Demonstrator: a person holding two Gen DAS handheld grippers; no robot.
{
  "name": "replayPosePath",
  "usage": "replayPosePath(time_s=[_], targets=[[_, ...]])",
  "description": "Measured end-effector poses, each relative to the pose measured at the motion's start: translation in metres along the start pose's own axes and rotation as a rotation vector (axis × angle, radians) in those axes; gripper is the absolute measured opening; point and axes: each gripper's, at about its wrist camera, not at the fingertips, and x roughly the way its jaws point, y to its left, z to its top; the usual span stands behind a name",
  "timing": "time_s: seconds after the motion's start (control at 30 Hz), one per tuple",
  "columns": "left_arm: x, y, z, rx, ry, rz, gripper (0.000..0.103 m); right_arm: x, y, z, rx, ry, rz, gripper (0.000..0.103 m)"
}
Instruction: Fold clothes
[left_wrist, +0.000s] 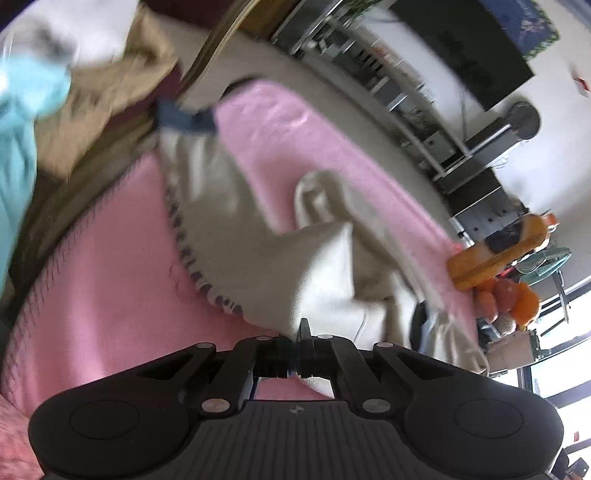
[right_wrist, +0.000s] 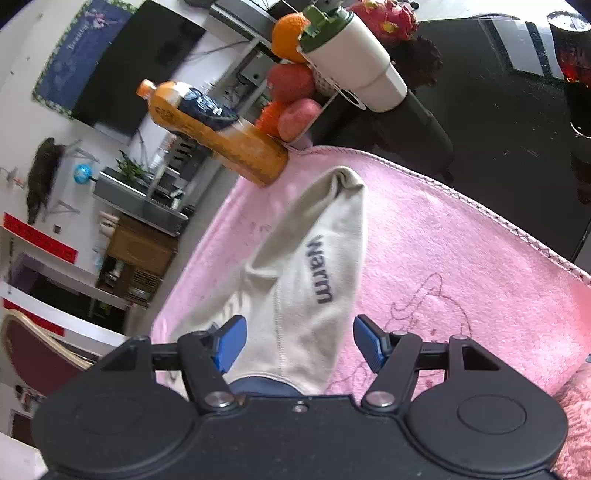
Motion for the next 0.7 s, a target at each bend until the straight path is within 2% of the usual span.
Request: replayPosePath(time_s=[0.1, 0.17, 0.2, 0.4, 0.57, 0.7], targets=[[0.012, -0.002, -0.006, 0.024, 0.032, 0.019, 0.002, 0.011, 0.012, 0.006, -0.055, 0.028, -0.07, 0.064], [0.017, -0.003, -0.008, 0.028, 0.039, 0.014, 0.021, 0.016, 0.019, 0.018, -0.074, 0.005, -0.099, 0.064], [0.019, -0.003, -0.008, 0.031, 0.043, 0.011, 0.035, 0.019, 0.02, 0.027, -0.066, -0.007, -0.104, 0.064], [0.033, -0.005, -0.014, 0.044, 0.063, -0.005, 0.039, 0.063, 0.0, 0.065, 0.061, 0.019, -0.112, 0.062], [0.042, -0.009, -0.017, 0.074, 0.069, -0.022, 0.04, 0.092, -0.023, 0.068, 0.129, 0.077, -0.11, 0.062], [0.049, -0.015, -0.018, 0.111, 0.043, -0.045, 0.04, 0.103, -0.028, 0.067, 0.103, 0.081, -0.073, 0.062]])
